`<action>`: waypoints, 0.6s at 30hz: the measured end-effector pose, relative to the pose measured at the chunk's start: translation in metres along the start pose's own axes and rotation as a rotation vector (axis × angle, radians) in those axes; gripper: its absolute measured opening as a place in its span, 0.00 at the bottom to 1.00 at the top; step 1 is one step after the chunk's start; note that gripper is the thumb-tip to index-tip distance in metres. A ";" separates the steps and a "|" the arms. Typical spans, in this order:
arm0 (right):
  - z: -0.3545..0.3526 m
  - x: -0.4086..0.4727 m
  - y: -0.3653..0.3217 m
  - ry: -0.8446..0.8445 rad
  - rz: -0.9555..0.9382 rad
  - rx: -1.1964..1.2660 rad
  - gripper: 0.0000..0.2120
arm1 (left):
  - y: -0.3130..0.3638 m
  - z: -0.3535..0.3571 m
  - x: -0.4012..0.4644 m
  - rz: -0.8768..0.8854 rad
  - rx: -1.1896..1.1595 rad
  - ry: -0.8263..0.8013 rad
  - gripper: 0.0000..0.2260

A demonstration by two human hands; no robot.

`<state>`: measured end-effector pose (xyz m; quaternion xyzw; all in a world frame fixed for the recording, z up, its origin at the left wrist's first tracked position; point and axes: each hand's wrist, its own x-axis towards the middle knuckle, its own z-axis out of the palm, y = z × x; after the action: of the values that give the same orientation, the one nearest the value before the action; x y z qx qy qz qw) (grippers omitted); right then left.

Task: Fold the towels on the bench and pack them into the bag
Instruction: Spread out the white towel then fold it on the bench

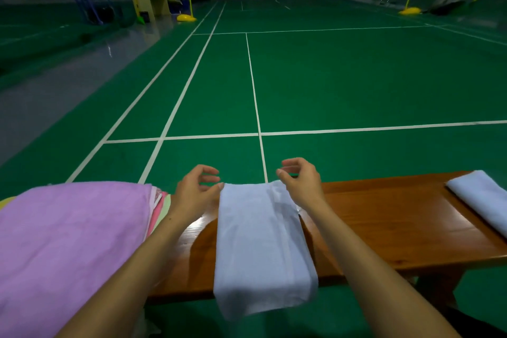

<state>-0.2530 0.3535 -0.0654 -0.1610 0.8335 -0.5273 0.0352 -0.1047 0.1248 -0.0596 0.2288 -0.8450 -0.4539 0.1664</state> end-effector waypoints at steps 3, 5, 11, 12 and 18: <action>-0.016 -0.028 0.004 -0.135 -0.024 0.024 0.09 | -0.003 -0.002 -0.024 0.068 0.001 -0.084 0.09; -0.025 -0.052 0.012 -0.226 -0.027 0.032 0.09 | -0.001 -0.002 -0.043 0.100 -0.011 -0.160 0.09; -0.048 -0.107 0.040 -0.458 -0.054 0.018 0.08 | -0.007 -0.002 -0.088 0.166 0.150 -0.495 0.07; -0.051 -0.112 0.045 -0.494 -0.067 -0.001 0.08 | -0.009 -0.002 -0.093 0.171 0.232 -0.535 0.06; -0.046 -0.114 0.055 -0.587 -0.206 -0.164 0.05 | -0.014 0.000 -0.095 0.297 0.538 -0.527 0.14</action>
<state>-0.1688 0.4494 -0.1065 -0.3920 0.8068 -0.3902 0.2076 -0.0214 0.1696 -0.0783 0.0153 -0.9712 -0.2306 -0.0579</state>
